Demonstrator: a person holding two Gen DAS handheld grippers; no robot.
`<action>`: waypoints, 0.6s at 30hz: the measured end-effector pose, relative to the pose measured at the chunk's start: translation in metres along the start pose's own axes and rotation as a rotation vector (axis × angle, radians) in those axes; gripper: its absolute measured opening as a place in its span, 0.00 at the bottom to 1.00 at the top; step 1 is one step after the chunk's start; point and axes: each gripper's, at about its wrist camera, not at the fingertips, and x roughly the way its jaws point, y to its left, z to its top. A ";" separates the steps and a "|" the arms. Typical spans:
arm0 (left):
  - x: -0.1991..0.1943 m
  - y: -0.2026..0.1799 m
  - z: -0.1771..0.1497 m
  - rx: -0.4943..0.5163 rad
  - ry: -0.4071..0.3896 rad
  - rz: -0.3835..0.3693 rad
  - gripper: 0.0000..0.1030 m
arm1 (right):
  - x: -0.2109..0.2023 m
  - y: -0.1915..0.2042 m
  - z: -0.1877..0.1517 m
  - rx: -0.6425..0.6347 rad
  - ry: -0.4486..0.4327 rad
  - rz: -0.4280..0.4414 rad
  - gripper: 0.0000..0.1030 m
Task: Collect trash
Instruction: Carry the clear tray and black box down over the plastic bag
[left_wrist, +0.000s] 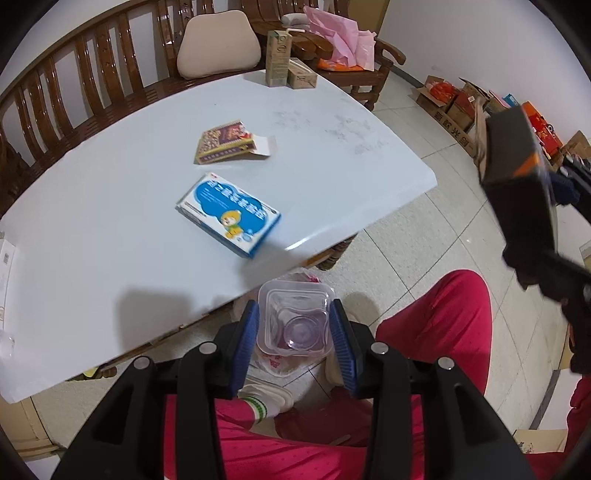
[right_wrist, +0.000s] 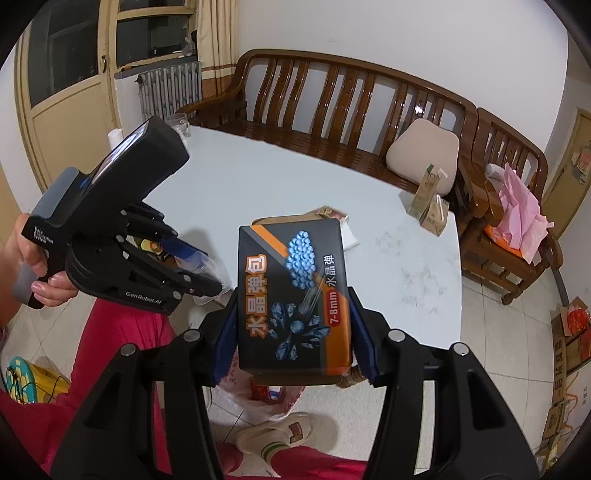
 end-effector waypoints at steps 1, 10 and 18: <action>0.001 -0.002 -0.003 -0.001 0.001 -0.001 0.38 | 0.001 0.003 -0.004 -0.001 0.006 0.004 0.51; 0.029 -0.003 -0.025 -0.038 0.033 0.000 0.38 | 0.026 0.026 -0.043 0.021 0.079 0.051 0.51; 0.059 -0.001 -0.042 -0.110 0.029 -0.026 0.38 | 0.056 0.039 -0.080 0.037 0.123 0.054 0.51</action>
